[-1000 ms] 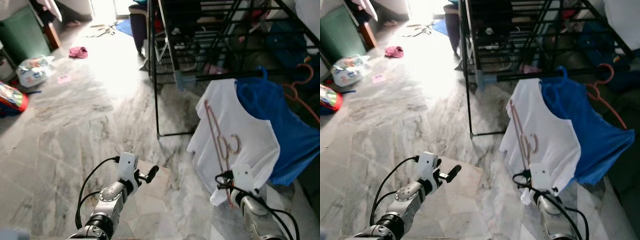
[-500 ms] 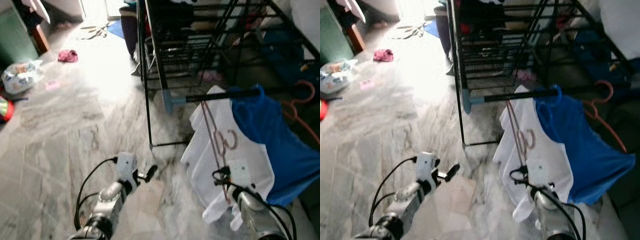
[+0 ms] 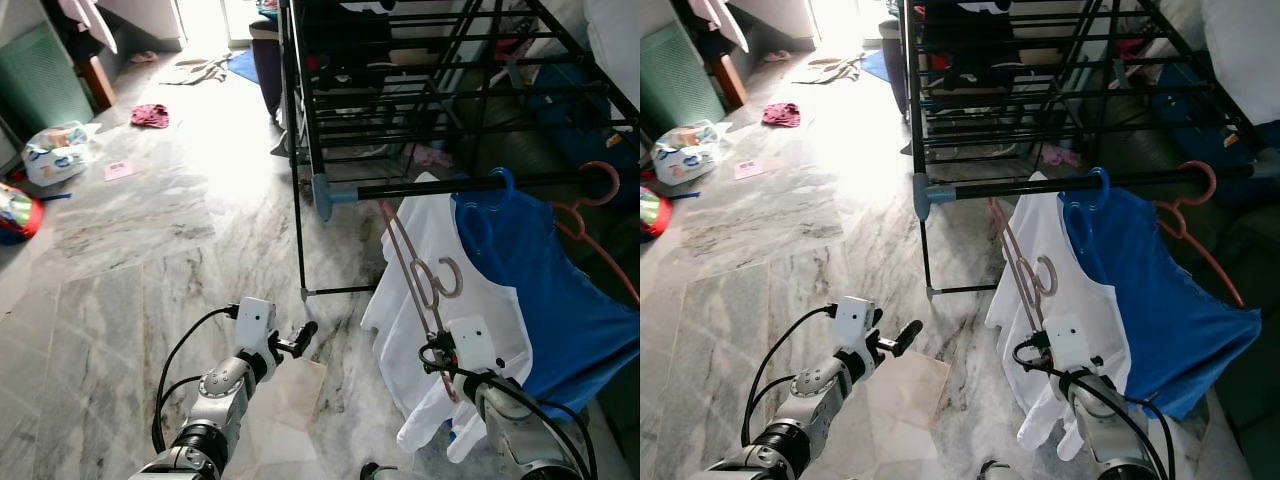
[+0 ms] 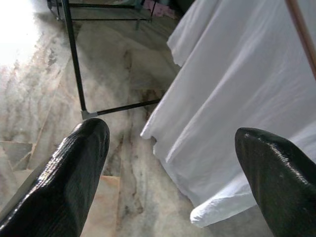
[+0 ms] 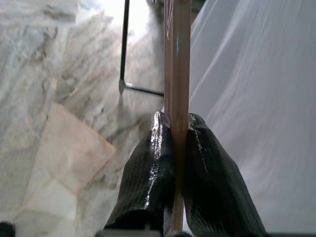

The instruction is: Hang hanger

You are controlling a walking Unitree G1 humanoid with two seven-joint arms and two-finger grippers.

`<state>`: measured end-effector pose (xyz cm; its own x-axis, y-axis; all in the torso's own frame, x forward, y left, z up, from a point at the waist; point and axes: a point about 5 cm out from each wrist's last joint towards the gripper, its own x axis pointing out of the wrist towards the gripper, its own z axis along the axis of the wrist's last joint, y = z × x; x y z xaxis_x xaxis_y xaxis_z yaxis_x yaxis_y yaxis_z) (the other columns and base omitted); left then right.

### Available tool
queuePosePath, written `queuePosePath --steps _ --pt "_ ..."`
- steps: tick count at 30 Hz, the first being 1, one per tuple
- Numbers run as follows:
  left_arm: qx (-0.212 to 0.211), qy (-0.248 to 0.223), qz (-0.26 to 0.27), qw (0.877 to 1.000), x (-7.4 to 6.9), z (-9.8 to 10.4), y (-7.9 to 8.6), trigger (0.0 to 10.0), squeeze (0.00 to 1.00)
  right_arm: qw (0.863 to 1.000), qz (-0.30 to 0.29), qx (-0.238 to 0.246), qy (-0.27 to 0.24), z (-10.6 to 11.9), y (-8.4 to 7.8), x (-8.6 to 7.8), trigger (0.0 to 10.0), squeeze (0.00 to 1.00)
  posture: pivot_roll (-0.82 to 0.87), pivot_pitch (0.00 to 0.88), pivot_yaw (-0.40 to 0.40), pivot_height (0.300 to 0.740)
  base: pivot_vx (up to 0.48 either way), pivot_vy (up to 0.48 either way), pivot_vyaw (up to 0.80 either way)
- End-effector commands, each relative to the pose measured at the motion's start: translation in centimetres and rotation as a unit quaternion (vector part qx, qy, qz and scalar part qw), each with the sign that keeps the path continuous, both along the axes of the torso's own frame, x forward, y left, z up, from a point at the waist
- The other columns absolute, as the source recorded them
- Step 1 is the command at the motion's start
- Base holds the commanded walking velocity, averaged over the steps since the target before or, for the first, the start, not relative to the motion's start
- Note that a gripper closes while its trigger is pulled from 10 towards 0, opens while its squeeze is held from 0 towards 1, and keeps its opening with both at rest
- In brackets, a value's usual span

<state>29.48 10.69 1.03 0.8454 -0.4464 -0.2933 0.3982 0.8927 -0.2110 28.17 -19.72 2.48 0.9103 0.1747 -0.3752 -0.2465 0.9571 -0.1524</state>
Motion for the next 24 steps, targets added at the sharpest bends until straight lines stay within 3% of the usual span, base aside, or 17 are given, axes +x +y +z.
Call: queuePosePath --steps 1,9,13,24 --pt "0.003 0.002 0.001 1.0 0.0 -0.1 -0.1 10.0 0.0 1.0 0.003 0.001 -0.024 1.4 -0.2 0.8 10.0 0.0 -0.12 0.152 -0.001 0.74 0.0 0.0 0.0" --pt "0.002 0.003 0.001 1.0 0.1 0.0 -0.3 10.0 0.0 0.997 0.024 0.013 -0.073 5.1 1.1 4.2 10.0 0.0 -0.12 0.145 -0.003 0.74 0.0 0.0 0.0" --pt "0.002 0.003 0.002 1.0 0.1 0.0 -0.4 10.0 0.0 0.996 0.035 0.014 -0.082 6.1 1.9 5.1 10.0 0.0 -0.11 0.141 -0.004 0.74 0.0 0.0 0.0" --pt "0.004 0.01 0.005 1.0 0.0 -0.2 -0.3 10.0 0.0 0.997 0.013 0.057 -0.044 6.9 4.2 7.3 10.0 0.0 -0.1 0.141 -0.007 0.74 0.0 0.0 0.0"
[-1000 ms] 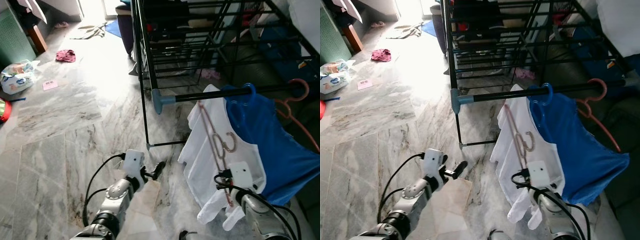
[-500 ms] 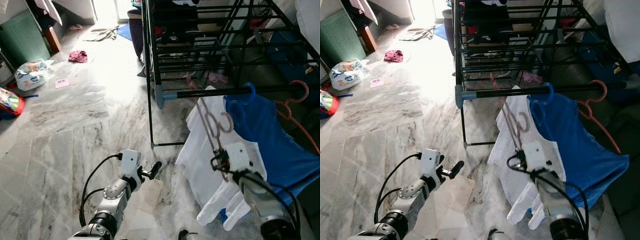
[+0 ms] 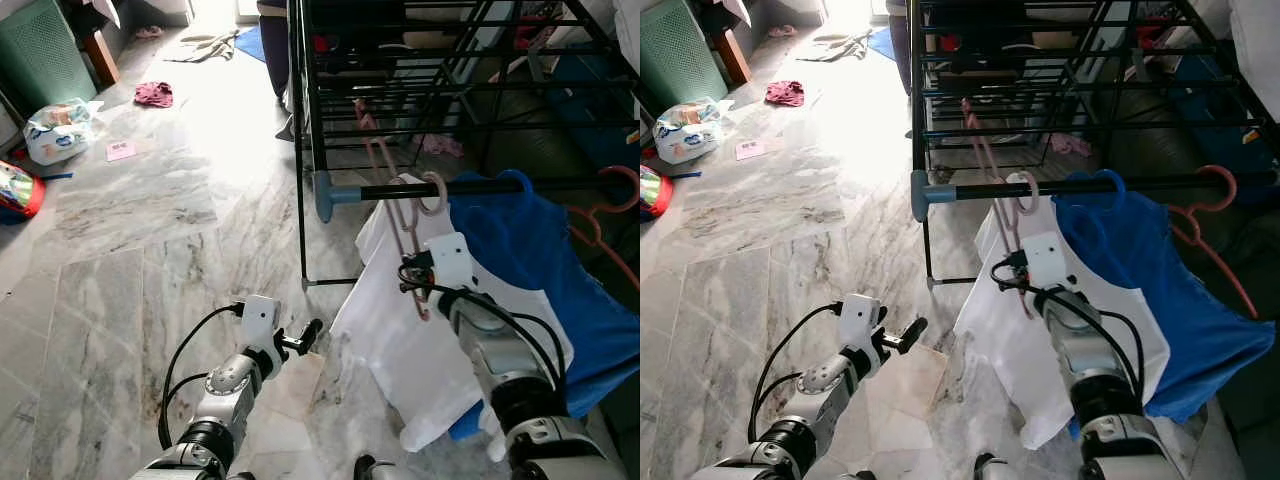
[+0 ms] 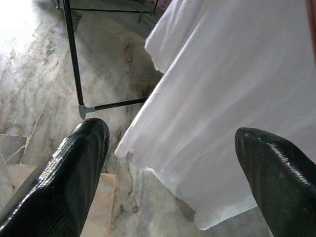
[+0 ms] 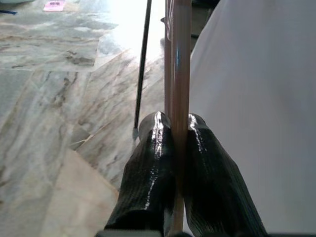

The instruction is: Hang hanger

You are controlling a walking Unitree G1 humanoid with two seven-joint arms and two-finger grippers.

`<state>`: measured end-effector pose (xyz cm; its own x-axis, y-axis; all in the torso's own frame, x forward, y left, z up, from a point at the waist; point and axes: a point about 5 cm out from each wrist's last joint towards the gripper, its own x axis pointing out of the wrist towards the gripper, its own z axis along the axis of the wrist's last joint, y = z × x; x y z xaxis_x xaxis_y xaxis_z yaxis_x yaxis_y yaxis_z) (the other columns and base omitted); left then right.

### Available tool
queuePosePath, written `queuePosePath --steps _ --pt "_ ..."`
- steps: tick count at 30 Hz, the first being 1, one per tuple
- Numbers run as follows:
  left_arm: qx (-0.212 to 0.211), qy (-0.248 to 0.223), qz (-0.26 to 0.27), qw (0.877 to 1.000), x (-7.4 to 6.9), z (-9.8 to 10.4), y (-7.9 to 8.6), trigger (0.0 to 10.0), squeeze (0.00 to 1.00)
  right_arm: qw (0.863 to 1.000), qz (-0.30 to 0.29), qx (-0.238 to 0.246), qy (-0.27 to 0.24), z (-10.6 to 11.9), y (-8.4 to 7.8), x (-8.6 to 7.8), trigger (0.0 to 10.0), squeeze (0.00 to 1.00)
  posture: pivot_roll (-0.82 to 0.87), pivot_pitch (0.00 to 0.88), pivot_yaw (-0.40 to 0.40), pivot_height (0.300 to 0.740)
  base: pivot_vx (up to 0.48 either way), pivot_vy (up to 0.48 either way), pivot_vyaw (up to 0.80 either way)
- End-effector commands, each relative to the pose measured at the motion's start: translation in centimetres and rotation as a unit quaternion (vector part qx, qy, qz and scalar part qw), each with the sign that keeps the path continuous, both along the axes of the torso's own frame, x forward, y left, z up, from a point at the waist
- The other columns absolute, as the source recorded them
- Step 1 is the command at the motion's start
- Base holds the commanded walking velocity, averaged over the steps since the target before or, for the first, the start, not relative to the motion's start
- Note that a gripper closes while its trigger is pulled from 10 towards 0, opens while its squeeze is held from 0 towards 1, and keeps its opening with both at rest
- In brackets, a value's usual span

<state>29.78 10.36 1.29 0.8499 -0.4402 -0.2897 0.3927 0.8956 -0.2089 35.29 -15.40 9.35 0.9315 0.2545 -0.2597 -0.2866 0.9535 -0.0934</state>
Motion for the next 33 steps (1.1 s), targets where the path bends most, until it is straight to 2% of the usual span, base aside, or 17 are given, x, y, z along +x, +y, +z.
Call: queuePosePath --steps 1,5,8,16,27,31,32,33 --pt "0.005 0.015 0.0 1.0 -0.3 -0.5 0.1 10.0 0.0 0.999 -0.016 0.023 0.02 0.0 0.2 0.4 10.0 0.0 -0.1 0.141 -0.006 0.74 0.0 0.0 0.0" --pt "0.007 0.018 -0.002 1.0 -0.3 -0.5 0.0 10.0 0.0 0.998 -0.017 0.031 0.047 -0.2 1.0 0.7 10.0 0.0 -0.1 0.14 -0.005 0.74 0.0 0.0 0.0" --pt "0.01 0.022 -0.005 1.0 -0.3 -0.6 0.0 10.0 0.0 0.997 -0.026 0.019 0.071 -0.7 1.5 0.9 10.0 0.0 -0.09 0.138 -0.005 0.74 0.0 0.0 0.0" --pt "0.017 0.031 -0.01 0.999 -0.4 -0.8 -0.1 10.0 0.0 0.994 -0.029 0.015 0.104 -1.5 2.7 0.9 10.0 0.0 -0.09 0.133 -0.006 0.74 0.0 0.0 0.0" --pt "0.019 0.038 -0.016 0.999 -0.6 -1.0 -0.2 10.0 0.0 0.995 -0.005 0.007 0.1 -1.1 5.0 1.2 10.0 0.0 -0.08 0.127 -0.007 0.74 0.0 0.0 0.0" --pt "0.02 0.04 -0.017 0.999 -0.6 -1.0 -0.2 10.0 0.0 0.995 -0.004 0.009 0.103 -1.3 5.1 1.0 10.0 0.0 -0.08 0.127 -0.008 0.74 0.0 0.0 0.0" --pt "0.02 0.04 -0.017 0.999 -0.6 -1.0 -0.2 10.0 0.0 0.994 -0.005 0.011 0.105 -1.4 5.0 1.0 10.0 0.04 -0.08 0.128 -0.007 0.74 0.0 0.0 0.0" --pt "0.021 0.042 -0.018 0.999 -0.7 -1.1 -0.2 10.0 0.0 0.994 -0.009 0.012 0.107 -1.6 4.9 0.9 10.0 1.0 -0.08 0.129 -0.006 0.74 0.0 0.0 0.0"
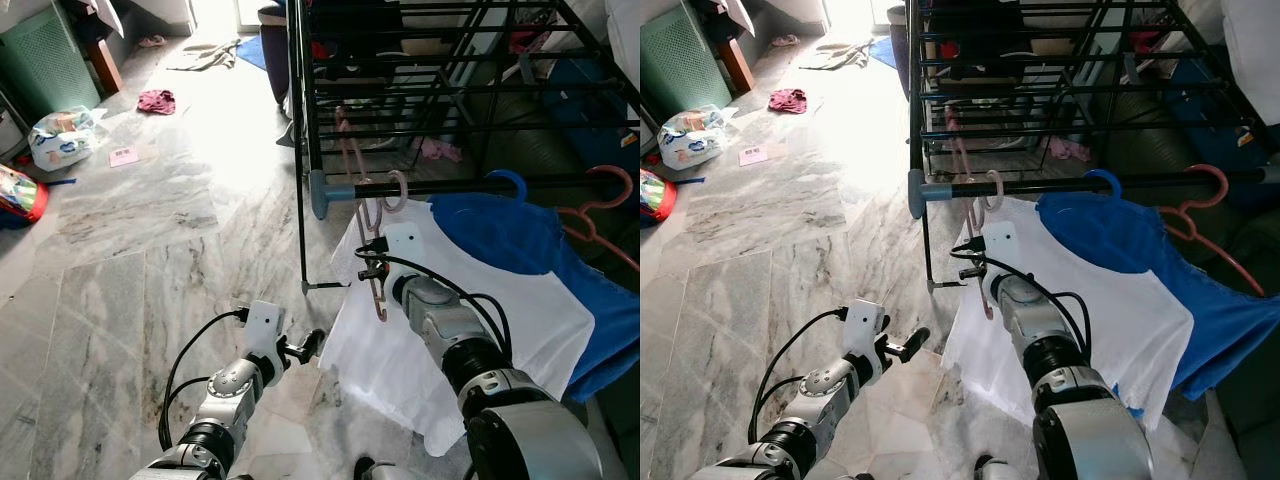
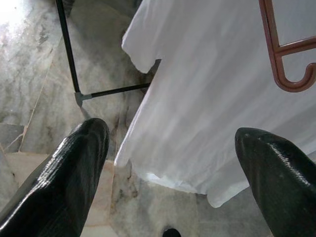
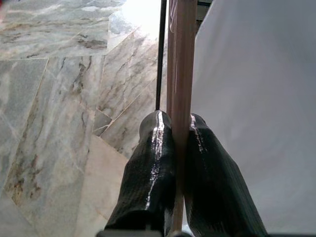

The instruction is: Hang hanger

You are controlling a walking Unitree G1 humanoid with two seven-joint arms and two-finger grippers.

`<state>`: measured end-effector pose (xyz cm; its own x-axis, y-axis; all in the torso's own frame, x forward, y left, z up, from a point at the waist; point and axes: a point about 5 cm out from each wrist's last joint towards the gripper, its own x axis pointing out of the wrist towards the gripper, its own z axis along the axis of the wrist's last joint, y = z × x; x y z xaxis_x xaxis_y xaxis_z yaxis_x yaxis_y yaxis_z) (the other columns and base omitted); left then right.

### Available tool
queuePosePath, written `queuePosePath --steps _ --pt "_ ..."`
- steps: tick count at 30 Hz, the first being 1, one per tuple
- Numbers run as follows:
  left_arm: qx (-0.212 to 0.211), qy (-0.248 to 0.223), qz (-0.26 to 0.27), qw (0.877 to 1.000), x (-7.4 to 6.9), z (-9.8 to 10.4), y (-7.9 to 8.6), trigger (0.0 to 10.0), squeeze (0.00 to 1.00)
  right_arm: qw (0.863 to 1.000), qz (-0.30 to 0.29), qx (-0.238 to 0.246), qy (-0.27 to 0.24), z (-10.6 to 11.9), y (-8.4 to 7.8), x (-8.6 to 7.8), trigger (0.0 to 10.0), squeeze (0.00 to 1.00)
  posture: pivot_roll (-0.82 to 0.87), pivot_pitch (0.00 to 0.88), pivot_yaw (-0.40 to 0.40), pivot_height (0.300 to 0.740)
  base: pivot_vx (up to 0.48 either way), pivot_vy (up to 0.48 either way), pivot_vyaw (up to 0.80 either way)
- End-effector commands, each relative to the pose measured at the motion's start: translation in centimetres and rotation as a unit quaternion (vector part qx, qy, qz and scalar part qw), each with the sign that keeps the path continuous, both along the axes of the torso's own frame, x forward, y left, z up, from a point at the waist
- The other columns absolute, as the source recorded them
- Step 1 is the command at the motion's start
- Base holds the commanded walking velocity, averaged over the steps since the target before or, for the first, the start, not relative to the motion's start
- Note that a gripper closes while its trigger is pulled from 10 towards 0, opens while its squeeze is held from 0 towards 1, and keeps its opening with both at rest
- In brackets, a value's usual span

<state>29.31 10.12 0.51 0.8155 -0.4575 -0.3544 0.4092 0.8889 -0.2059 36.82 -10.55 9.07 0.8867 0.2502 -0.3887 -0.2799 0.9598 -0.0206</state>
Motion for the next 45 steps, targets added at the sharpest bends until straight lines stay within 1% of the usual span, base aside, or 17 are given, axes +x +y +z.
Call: queuePosePath --steps 1,9,17,21,22,23,24,27,36,42,43,45 --pt "0.006 0.012 -0.002 1.0 -0.2 -0.3 0.0 10.0 0.0 0.999 -0.003 -0.003 0.033 -1.4 0.0 -0.7 10.0 1.0 -0.08 0.129 -0.006 0.74 0.0 0.0 0.0" --pt "0.008 0.017 -0.009 1.0 -0.4 -0.5 -0.3 10.0 0.0 0.999 -0.015 -0.001 0.033 -1.7 -0.7 -0.9 10.0 1.0 -0.09 0.132 -0.005 0.74 0.0 0.0 0.0" --pt "0.007 0.016 -0.007 1.0 -0.4 -0.5 -0.2 10.0 0.0 0.999 -0.029 0.017 -0.027 -0.6 -1.4 -0.7 10.0 1.0 -0.09 0.133 -0.005 0.74 0.0 0.0 0.0" --pt "0.005 0.015 -0.006 1.0 -0.3 -0.4 -0.2 10.0 0.0 0.998 -0.027 0.02 -0.056 -0.1 -1.7 -1.0 10.0 1.0 -0.09 0.134 -0.004 0.74 0.0 0.0 0.0" --pt "0.004 0.014 -0.005 1.0 -0.4 -0.4 -0.2 10.0 0.0 0.997 -0.028 0.015 -0.067 0.0 -1.9 -1.2 10.0 1.0 -0.09 0.133 -0.003 0.74 0.0 0.0 0.0" --pt "0.004 0.014 -0.005 1.0 -0.4 -0.4 -0.2 10.0 0.0 0.997 -0.028 0.015 -0.067 0.0 -1.9 -1.2 10.0 1.0 -0.09 0.133 -0.003 0.74 0.0 0.0 0.0" --pt "0.003 0.014 -0.005 1.0 -0.4 -0.5 -0.1 10.0 0.0 0.996 -0.023 0.007 -0.083 0.1 -2.1 -1.5 10.0 1.0 -0.09 0.133 -0.002 0.74 0.0 0.0 0.0" --pt "0.002 0.014 -0.006 1.0 -0.4 -0.5 -0.1 10.0 0.0 0.994 -0.024 0.002 -0.105 0.2 -2.5 -2.3 10.0 1.0 -0.09 0.131 0.0 0.74 0.0 0.0 0.0" --pt "0.004 0.016 -0.01 1.0 -0.4 -0.5 -0.1 10.0 0.0 0.992 -0.036 -0.006 -0.124 0.5 -2.9 -3.5 10.0 1.0 -0.1 0.12 0.01 0.74 0.0 0.0 0.0" --pt "0.005 0.015 -0.011 1.0 -0.3 -0.4 -0.1 10.0 0.0 0.988 -0.031 -0.016 -0.15 1.0 -3.0 -4.0 10.0 1.0 -0.1 0.115 0.012 0.74 0.0 0.0 0.0" --pt "0.003 0.016 -0.01 1.0 -0.3 -0.4 -0.1 10.0 0.0 0.986 -0.029 -0.023 -0.163 1.2 -3.1 -4.3 10.0 1.0 -0.1 0.114 0.012 0.74 0.0 0.0 0.0" --pt "-0.002 0.014 -0.007 1.0 -0.3 -0.3 0.0 10.0 0.0 0.984 -0.035 -0.02 -0.173 1.5 -3.4 -4.7 10.0 1.0 -0.1 0.115 0.013 0.74 0.0 0.0 0.0"
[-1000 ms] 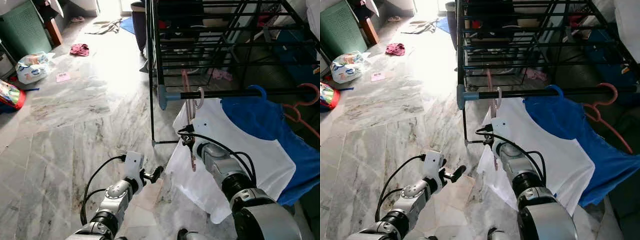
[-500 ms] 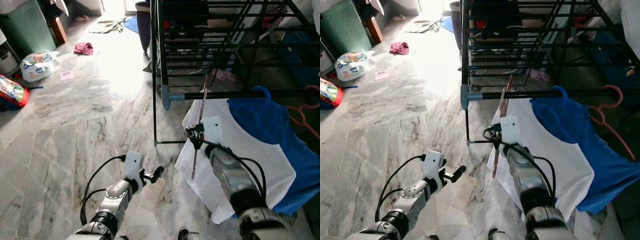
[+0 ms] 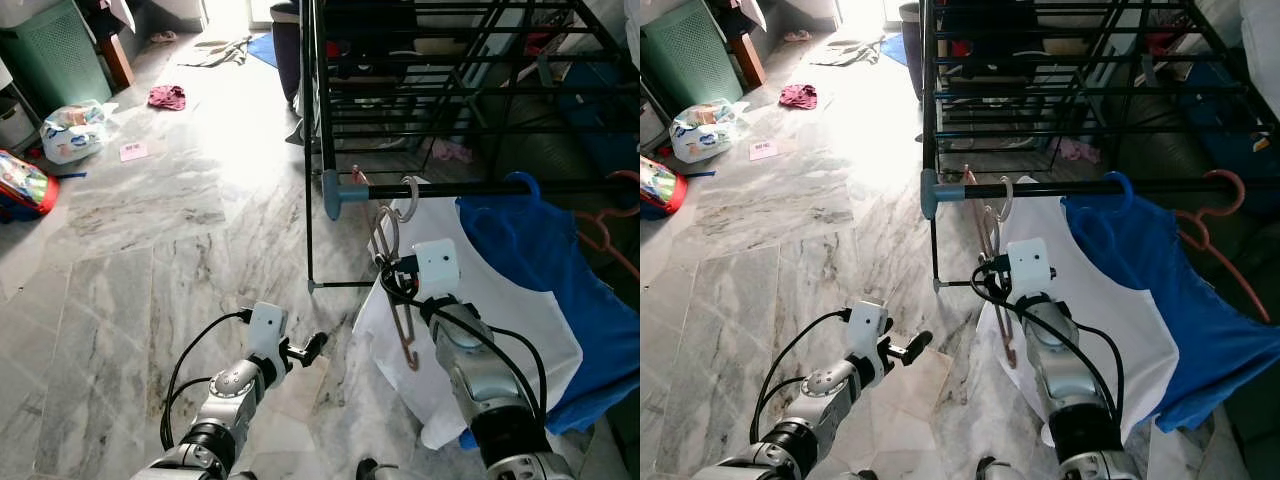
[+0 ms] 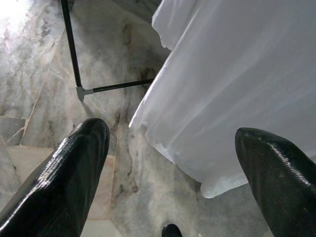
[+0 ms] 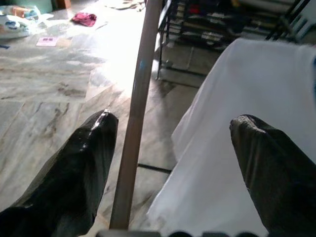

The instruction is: Hang hanger

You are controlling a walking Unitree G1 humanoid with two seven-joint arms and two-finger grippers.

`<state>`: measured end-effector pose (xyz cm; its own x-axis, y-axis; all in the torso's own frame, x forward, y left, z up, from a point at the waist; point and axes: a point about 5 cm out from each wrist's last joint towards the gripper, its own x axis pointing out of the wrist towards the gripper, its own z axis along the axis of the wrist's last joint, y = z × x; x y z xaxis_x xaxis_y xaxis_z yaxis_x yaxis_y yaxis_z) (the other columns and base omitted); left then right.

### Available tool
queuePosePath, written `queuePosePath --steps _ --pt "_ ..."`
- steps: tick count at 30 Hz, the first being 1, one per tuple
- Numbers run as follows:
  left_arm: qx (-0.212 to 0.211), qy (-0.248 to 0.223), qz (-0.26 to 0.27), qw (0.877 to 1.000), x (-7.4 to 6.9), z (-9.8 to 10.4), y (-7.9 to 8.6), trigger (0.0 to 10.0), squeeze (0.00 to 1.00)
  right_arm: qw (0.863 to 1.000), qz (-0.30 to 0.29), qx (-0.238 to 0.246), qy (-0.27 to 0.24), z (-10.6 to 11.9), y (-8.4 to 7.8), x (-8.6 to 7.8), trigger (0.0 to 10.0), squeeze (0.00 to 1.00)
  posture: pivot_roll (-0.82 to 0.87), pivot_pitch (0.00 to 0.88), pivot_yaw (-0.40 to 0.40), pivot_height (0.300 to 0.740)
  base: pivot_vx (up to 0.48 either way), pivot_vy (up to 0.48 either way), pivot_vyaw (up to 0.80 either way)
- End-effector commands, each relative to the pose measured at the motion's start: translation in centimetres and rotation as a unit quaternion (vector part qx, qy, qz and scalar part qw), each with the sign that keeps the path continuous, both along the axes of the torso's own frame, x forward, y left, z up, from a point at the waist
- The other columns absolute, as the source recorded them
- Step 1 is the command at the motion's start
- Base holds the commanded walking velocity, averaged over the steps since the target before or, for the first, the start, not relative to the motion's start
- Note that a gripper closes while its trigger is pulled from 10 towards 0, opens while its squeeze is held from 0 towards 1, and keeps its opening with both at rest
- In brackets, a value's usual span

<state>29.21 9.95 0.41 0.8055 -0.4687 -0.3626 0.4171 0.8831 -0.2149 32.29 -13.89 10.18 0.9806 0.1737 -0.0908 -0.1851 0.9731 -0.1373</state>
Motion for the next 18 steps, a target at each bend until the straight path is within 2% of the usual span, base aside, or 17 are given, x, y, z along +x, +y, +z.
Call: queuePosePath --steps 1,10,18 --pt "0.0 0.005 0.0 1.0 -0.2 -0.2 0.2 10.0 0.0 1.0 0.001 0.001 -0.018 0.4 -0.1 -0.5 10.0 1.0 -0.09 0.115 0.014 0.74 0.0 0.0 0.0" --pt "0.0 -0.007 0.003 1.0 -0.4 -0.3 0.7 10.0 0.0 0.999 -0.006 0.0 -0.038 0.4 -0.2 -2.3 10.0 1.0 -0.09 0.116 0.018 0.74 0.0 0.0 0.0" --pt "0.003 -0.015 0.01 1.0 -0.2 0.0 0.8 10.0 0.0 0.998 0.015 0.006 -0.058 0.9 -0.1 -3.8 10.0 1.0 -0.08 0.103 0.016 0.74 0.0 0.0 0.0"
